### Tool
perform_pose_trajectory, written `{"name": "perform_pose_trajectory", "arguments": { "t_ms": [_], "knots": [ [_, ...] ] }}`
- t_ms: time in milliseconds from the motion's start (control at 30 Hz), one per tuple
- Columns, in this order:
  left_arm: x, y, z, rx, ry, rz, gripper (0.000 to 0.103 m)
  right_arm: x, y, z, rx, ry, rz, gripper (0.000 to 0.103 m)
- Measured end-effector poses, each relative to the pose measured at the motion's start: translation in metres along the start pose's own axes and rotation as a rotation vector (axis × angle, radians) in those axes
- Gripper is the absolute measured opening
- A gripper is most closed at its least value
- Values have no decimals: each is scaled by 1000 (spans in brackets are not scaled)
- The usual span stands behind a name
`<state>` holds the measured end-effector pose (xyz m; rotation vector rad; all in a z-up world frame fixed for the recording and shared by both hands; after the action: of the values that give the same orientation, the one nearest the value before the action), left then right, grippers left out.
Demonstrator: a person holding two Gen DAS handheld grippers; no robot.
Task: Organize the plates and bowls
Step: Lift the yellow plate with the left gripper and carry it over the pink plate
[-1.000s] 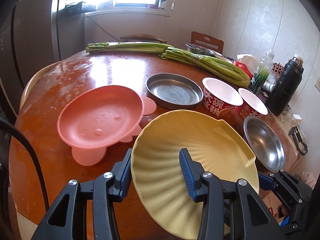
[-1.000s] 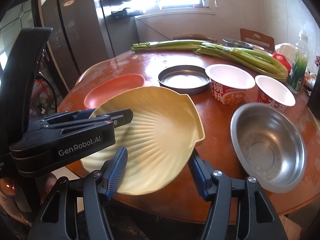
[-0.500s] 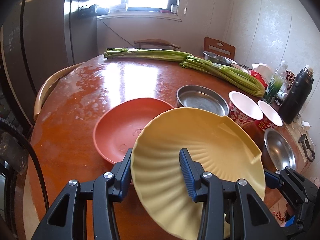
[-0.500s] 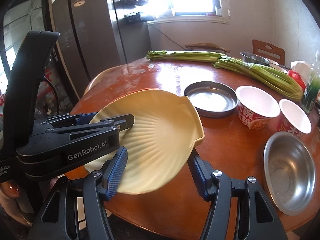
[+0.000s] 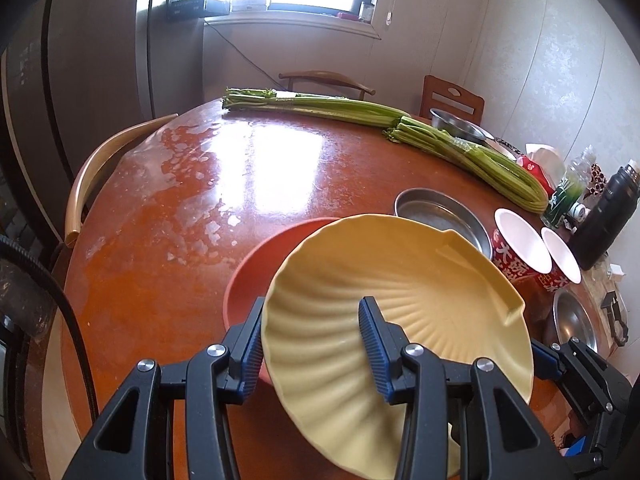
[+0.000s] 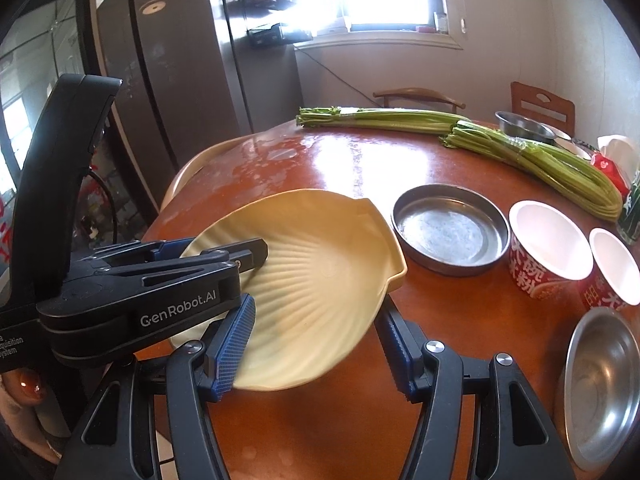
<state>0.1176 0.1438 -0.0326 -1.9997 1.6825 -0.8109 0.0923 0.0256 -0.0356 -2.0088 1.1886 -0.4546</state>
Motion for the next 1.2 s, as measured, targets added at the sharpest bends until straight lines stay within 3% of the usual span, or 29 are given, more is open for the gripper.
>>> {"name": "perform_pose_trajectory", "arguments": {
  "t_ms": [600,1200],
  "knots": [
    [-24,-23,40,-30,9,45,45,-15,4,36,-43,37,-16,64],
    [-38,-34,55,-31,15,19,45,-25,7,46,-77,-8,-10,64]
  ]
}}
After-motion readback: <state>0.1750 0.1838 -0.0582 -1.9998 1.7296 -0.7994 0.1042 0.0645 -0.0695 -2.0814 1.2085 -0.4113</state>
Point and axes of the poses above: each gripper's, at about its wrist camera, not at the fingertips, and z roughly the way its jaws point, x to its right, y to its underside, the point moved 6 cm from there along z, roughly the way its jaws point, and after that the axes turned 2 degrees about -z, right-handed, at the moved point
